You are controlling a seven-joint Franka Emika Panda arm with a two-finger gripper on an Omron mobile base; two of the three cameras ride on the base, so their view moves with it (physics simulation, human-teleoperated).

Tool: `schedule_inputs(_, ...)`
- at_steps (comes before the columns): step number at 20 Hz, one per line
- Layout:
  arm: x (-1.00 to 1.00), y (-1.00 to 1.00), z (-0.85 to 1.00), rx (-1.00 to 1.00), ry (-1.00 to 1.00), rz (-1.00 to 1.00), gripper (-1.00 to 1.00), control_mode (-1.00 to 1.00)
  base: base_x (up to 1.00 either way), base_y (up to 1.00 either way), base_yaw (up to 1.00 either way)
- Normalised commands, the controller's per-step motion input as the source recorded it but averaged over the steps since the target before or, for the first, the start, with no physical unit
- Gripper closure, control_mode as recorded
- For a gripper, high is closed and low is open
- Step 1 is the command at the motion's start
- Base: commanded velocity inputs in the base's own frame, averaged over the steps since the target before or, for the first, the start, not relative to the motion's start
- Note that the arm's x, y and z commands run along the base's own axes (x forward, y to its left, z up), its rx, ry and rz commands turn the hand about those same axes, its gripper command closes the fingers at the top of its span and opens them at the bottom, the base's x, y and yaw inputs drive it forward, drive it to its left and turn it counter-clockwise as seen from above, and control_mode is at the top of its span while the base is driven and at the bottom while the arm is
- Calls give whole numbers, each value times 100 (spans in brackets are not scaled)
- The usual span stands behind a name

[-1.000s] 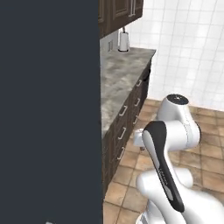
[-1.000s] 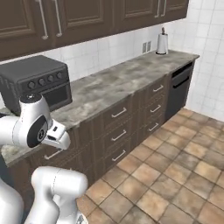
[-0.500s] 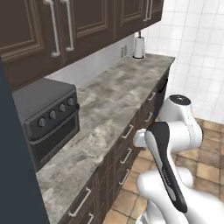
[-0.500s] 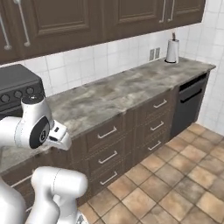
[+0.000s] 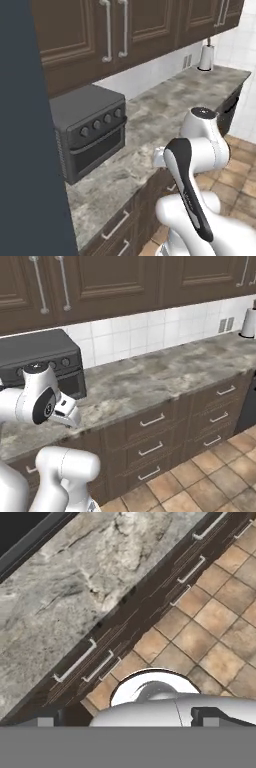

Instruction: Four empty soda cans are scattered around the kitchen. Gather all the cans and cluster them next to the stove for recycling.

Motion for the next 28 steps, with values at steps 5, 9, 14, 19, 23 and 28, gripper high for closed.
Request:
schedule_inputs(5,0,0,0,0,0,0,-100,100,19,18,90)
schedule_inputs(9,0,0,0,0,0,0,-100,100,40,-17,71)
schedule_inputs(14,0,0,0,0,0,0,-100,100,8,-65,81)
schedule_inputs(19,0,0,0,0,0,0,-100,100,-34,-27,37)
schedule_inputs(23,0,0,0,0,0,0,-100,100,-7,17,16)
schedule_inputs(28,0,0,0,0,0,0,-100,100,10,80,10)
